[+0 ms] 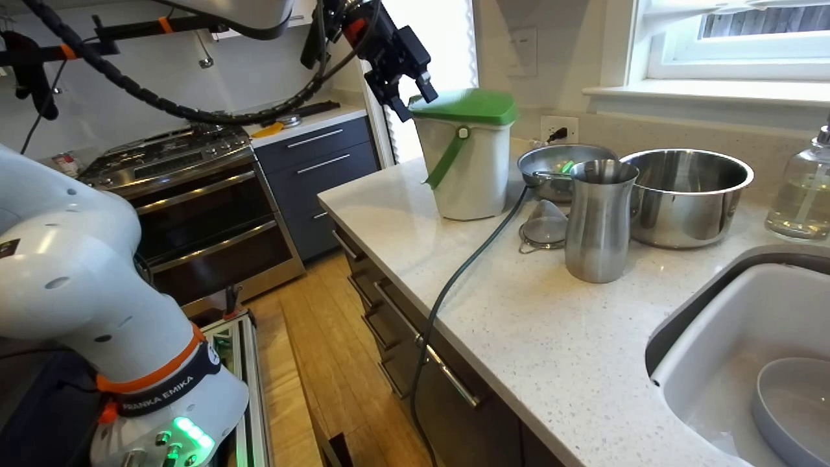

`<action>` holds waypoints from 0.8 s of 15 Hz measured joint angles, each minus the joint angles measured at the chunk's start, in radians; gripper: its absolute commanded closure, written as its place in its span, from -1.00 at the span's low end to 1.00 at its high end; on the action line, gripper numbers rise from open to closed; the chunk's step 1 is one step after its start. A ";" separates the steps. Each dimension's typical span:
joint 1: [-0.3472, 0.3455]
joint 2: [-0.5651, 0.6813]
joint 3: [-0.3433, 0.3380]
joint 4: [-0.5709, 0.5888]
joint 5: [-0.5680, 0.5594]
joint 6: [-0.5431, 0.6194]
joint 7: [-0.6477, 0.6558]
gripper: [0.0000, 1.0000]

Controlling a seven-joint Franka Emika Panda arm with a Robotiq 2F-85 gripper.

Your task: Move the bin to the right

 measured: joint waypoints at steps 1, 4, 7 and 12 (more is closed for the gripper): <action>0.000 0.000 0.000 0.000 0.005 0.000 0.001 -1.00; 0.016 -0.010 0.000 0.004 0.050 -0.002 -0.027 -1.00; 0.041 -0.043 -0.002 0.026 0.091 -0.025 -0.120 -1.00; 0.099 -0.079 -0.004 0.068 0.184 -0.002 -0.222 -1.00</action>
